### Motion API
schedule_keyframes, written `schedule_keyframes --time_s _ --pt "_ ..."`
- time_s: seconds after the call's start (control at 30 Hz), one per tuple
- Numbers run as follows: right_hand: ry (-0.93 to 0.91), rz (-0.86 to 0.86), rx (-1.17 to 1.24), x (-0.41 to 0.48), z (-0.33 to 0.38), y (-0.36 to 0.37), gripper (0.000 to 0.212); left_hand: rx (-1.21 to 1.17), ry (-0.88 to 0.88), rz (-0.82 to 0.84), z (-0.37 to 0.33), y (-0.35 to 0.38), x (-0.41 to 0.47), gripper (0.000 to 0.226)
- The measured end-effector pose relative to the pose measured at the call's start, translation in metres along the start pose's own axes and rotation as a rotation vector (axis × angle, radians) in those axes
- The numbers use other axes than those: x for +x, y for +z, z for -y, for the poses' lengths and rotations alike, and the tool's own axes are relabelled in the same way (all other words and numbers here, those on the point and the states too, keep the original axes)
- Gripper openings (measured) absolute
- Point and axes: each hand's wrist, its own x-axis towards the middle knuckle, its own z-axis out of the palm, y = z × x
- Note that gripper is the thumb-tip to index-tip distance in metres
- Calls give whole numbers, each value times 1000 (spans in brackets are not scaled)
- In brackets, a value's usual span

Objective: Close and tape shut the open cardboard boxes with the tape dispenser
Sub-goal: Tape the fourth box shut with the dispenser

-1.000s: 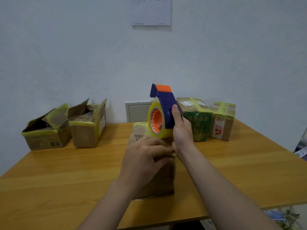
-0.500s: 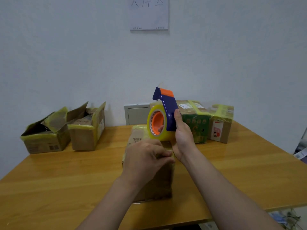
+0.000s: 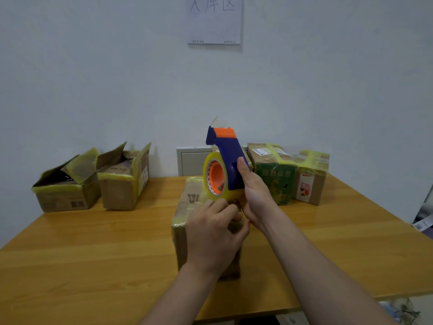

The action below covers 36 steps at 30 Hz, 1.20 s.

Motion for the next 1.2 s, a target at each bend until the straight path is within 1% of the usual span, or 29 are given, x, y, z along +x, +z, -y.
schedule_keyframes --time_s 0.1,0.2,0.27,0.33,0.37,0.4,0.47,0.5,0.53,0.6,0.67,0.8,0.87,0.97,1.03,1.07,1.13,1.2 --pt "-11 -6 -21 -1 -1 0 64 16 -10 -27 -5 4 -4 23" --pt "-21 -14 -43 -2 -1 0 60 -35 13 3 2 2 -13 26" --pt "-45 -32 -37 -5 -2 2 55 -94 100 56 13 -8 -20 29" --pt "-108 -66 -78 -8 -5 6 53 -41 192 84 28 -24 -23 33" --pt "-145 -70 -122 -9 -8 8 53 -5 183 78 37 -31 -23 36" --pt "-176 -60 -164 -11 -10 10 54 14 114 71 48 -37 -24 41" --pt "-205 -50 -211 -13 -13 14 56 4 -114 88 70 -46 -23 57" --pt "-213 -52 -218 -12 -13 15 57 -47 -195 120 80 -47 -24 60" --pt "-220 -53 -222 -12 -14 15 58 -134 -225 158 87 -45 -26 59" --pt "-236 -53 -233 -10 -15 16 60 -275 -196 174 93 -39 -28 52" --pt "-242 -61 -231 -9 -16 17 60 -303 -136 141 96 -38 -28 49" --pt "-239 -51 -231 -11 -14 16 58 -383 -87 174 114 -39 -43 48" --pt "-235 -52 -226 -10 -15 16 59 -368 -106 151 119 -35 -53 49" --pt "-242 -61 -244 -9 -16 16 61 -255 -130 78 120 -30 -55 46" --pt "-250 -62 -238 -9 -16 14 60 -213 -107 79 119 -31 -53 46" --pt "-252 -59 -237 -8 -17 13 60 -236 -104 89 118 -34 -52 47" --pt "-243 -50 -239 -8 -17 13 56 -276 -100 87 116 -40 -52 50" --pt "-227 -40 -226 -6 -17 12 46 -248 -73 47 113 -46 -51 53"
